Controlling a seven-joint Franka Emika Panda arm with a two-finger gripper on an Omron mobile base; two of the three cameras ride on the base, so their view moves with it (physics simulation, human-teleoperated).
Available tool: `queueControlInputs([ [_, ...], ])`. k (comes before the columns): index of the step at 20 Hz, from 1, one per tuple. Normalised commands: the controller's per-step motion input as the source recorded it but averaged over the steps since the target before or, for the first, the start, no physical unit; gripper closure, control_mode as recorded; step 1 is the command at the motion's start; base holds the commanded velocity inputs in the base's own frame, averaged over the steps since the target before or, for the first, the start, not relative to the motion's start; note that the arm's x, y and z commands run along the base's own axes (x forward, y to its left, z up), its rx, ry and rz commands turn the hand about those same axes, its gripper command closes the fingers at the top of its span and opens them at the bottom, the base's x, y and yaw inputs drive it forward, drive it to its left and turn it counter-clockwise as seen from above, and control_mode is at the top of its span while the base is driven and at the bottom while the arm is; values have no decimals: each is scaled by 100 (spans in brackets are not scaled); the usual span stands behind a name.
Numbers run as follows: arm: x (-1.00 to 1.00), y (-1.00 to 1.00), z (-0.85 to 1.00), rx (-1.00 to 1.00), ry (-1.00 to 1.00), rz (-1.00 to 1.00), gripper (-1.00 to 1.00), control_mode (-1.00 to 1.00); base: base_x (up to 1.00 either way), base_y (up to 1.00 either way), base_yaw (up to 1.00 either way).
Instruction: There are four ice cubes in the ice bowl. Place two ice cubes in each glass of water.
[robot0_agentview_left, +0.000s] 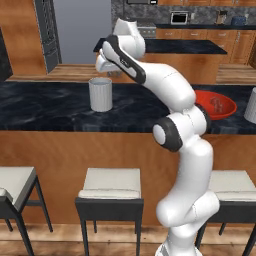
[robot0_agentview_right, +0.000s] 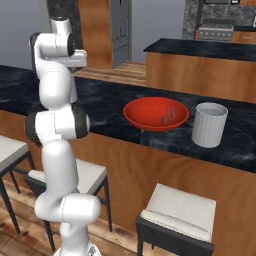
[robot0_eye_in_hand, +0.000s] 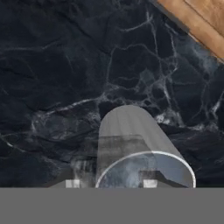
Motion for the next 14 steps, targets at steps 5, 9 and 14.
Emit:
queueControlInputs([
  [5,1,11,-23,3,-1,24,100,-100,0,0,0],
  [9,7,22,-30,0,0,19,100,-100,0,0,0],
  [14,31,40,-17,0,0,13,100,-100,0,0,0],
])
